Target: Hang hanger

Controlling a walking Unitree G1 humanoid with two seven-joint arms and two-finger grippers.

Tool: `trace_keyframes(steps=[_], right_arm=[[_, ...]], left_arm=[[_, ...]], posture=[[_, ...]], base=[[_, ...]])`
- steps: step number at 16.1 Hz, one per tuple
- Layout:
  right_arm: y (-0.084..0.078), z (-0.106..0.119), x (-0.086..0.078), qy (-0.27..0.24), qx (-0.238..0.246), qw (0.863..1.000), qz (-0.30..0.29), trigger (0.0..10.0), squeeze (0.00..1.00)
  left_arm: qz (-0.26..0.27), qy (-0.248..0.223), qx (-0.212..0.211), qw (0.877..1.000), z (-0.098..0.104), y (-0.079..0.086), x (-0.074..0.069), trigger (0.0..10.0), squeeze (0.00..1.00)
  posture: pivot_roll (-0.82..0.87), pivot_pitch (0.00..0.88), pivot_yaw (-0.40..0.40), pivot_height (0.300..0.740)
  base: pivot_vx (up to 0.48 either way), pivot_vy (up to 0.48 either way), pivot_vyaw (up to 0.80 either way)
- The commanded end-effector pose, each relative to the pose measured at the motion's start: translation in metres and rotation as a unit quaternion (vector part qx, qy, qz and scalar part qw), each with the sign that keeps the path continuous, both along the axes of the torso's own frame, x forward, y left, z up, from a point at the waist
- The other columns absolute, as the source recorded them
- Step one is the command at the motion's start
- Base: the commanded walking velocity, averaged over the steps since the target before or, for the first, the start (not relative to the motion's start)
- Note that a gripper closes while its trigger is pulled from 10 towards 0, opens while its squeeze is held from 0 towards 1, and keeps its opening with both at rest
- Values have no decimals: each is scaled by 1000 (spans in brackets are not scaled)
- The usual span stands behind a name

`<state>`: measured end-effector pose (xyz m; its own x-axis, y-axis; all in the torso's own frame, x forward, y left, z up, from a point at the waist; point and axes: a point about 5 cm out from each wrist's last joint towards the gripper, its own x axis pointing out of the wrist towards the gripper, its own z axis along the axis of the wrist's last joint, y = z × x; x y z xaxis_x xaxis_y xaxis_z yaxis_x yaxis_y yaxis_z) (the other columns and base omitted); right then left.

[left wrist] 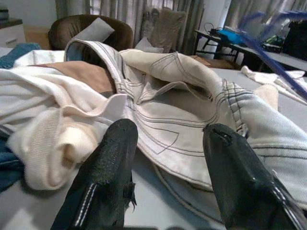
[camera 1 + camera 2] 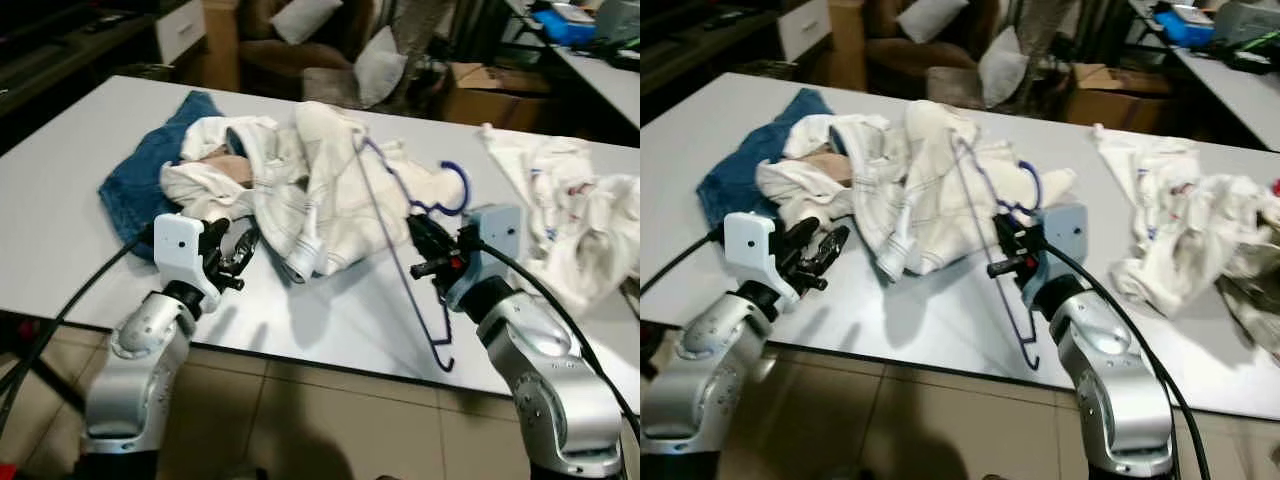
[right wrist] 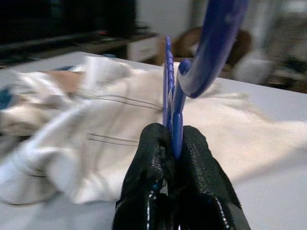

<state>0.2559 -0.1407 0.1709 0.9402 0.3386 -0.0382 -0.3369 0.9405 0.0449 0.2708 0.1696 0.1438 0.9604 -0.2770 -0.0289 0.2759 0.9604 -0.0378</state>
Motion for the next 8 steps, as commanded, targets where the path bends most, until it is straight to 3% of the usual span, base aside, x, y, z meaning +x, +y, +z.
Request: trace_keyframes(steps=[1,3,5,6,7,8], right_arm=[[-5,4,-2,-9,-22,1000,-16,10000,0],[-2,1,-6,-16,-65,998,-15,10000,0],[-9,6,-10,-50,-81,994,-59,10000,0],[-17,10,-10,-65,-63,991,-100,10000,0],[-22,10,-7,-48,-21,992,-116,10000,0],[-19,9,-3,-33,-5,994,-100,10000,0]], left_arm=[[12,-9,19,1000,4,-1,-1,10000,0],[-11,-26,63,998,13,-11,-4,10000,0],[-6,-32,56,998,14,-12,-1,10000,0],[2,-33,56,998,13,-12,1,10000,0],[11,-37,41,998,18,-14,1,10000,0],[9,-37,40,998,19,-15,0,10000,0]], posture=[[-98,0,-48,740],[-98,0,-48,740],[-111,0,-40,740],[-99,0,-43,740],[-83,0,-50,740],[-76,0,-51,740]], base=[[0,0,0],[0,0,0],[0,-296,0],[0,-386,-800],[0,-382,-800],[0,-382,-800]])
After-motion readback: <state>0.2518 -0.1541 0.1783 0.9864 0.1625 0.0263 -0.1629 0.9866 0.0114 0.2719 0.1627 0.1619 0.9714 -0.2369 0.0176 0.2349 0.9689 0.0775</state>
